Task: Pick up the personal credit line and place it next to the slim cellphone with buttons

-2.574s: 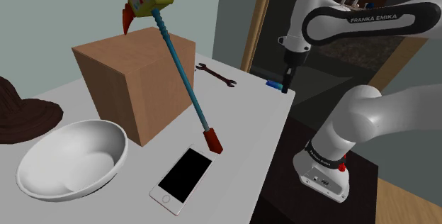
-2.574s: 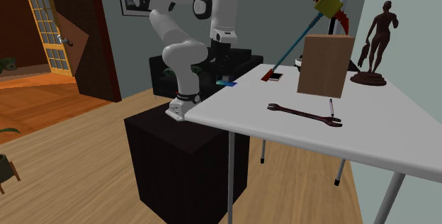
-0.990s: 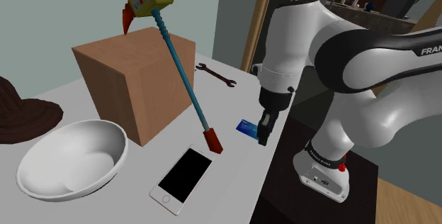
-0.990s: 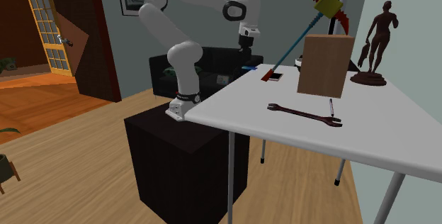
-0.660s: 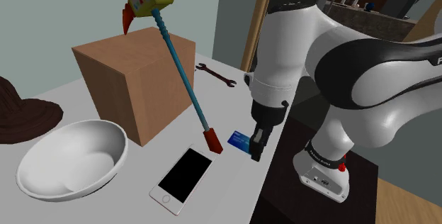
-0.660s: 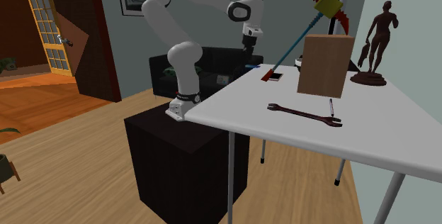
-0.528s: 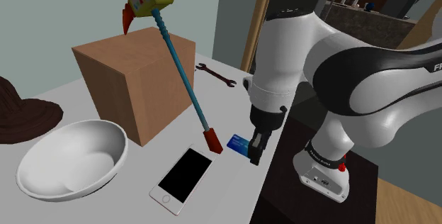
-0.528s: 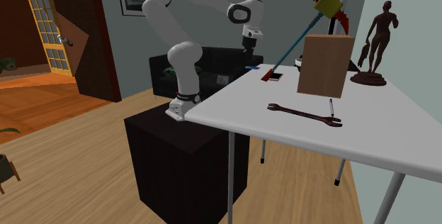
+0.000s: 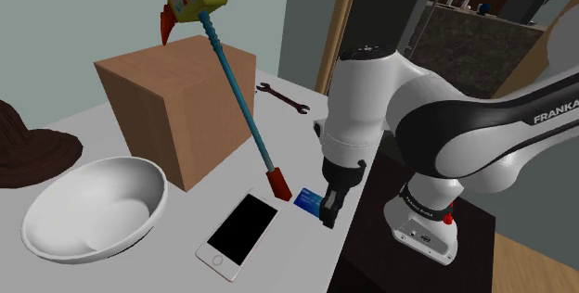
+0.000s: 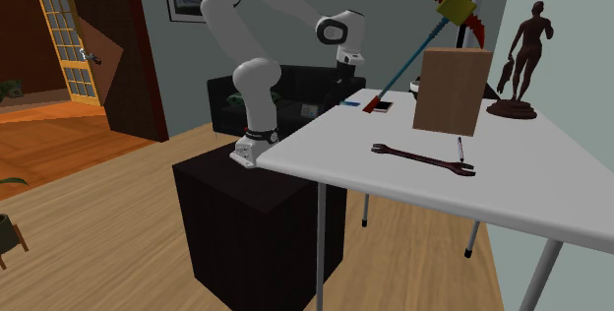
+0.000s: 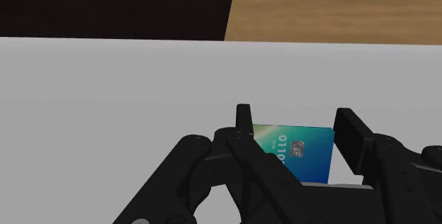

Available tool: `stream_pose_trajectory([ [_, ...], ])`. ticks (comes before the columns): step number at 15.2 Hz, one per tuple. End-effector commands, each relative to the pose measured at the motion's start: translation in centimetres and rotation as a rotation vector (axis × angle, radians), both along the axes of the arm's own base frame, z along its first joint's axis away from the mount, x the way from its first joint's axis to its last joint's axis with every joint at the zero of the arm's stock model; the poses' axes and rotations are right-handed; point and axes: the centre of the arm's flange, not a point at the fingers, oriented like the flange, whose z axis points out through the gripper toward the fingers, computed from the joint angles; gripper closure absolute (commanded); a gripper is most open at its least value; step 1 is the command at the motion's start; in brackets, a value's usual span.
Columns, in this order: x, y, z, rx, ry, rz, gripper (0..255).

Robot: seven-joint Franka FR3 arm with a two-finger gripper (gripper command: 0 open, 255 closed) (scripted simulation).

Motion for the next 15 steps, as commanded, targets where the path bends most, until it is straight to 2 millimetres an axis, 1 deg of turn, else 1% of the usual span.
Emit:
stream_pose_trajectory([
  [1,0.08,-0.07,-1.11,0.000,0.000,0.000,255],
  [2,0.08,-0.07,-1.50,0.000,0.000,0.000,255],
  [9,0.08,-0.07,-1.49,0.000,0.000,0.000,255],
  [10,0.08,-0.07,-1.49,0.000,0.000,0.000,0],
  [15,0.08,-0.07,-1.49,0.000,0.000,0.000,0],
])
